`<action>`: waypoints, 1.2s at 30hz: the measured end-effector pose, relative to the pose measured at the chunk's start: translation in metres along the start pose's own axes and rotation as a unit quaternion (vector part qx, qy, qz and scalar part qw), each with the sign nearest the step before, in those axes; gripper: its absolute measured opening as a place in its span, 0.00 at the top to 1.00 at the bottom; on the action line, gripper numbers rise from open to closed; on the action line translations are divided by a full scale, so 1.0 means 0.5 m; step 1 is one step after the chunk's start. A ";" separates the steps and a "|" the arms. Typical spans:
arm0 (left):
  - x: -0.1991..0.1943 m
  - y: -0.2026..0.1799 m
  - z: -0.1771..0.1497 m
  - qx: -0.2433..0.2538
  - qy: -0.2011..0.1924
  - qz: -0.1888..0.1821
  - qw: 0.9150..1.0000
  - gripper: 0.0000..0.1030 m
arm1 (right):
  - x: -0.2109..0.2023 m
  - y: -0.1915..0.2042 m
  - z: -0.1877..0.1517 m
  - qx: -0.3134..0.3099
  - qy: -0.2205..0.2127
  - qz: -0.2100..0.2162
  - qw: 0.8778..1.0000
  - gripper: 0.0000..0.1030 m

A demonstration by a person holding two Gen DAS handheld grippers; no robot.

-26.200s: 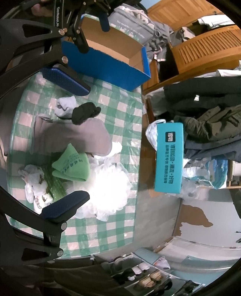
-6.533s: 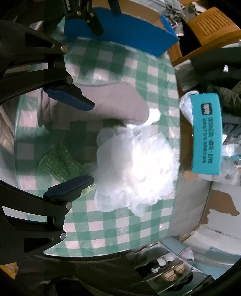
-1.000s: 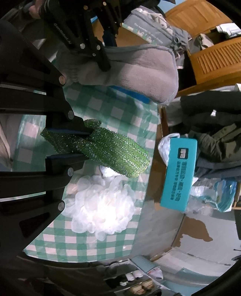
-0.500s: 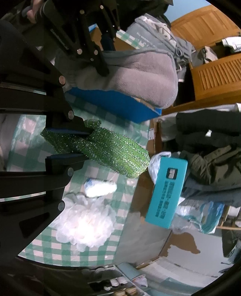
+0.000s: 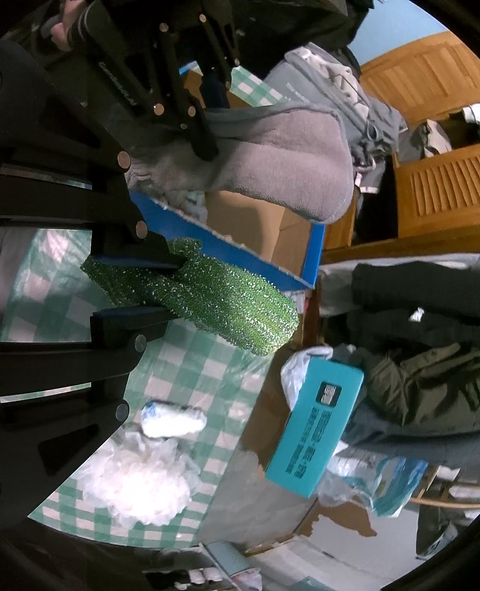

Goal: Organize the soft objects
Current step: 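Lift and carry the gray towel in the left gripper over the box while the right carries the green scrubber, then open the left gripper dropping the towel while the right drops the scrubber into the box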

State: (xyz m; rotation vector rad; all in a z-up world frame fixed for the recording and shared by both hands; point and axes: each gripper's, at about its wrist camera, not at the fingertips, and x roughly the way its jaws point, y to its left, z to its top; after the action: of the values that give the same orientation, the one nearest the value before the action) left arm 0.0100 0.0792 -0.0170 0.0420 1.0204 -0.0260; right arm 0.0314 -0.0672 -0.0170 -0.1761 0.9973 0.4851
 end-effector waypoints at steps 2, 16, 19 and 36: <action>0.001 0.014 0.000 -0.006 -0.001 0.005 1.000 0.78 | 0.008 0.013 0.008 -0.004 0.002 0.004 1.000 0.85; 0.056 0.107 0.014 -0.016 0.026 0.046 0.999 0.78 | 0.089 0.102 0.070 -0.042 0.025 0.032 0.998 0.85; 0.082 0.123 0.018 -0.012 0.039 0.061 0.997 0.78 | 0.106 0.117 0.082 -0.055 0.032 0.037 0.997 0.85; 0.135 0.160 0.036 -0.024 0.058 0.098 0.993 0.43 | 0.186 0.141 0.142 -0.084 0.065 0.075 0.991 0.61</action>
State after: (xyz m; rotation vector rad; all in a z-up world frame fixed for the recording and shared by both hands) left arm 0.0638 0.1581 -0.0635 0.1004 1.1291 0.1826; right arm 0.0940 0.0494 -0.0511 -0.2874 1.1031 0.7032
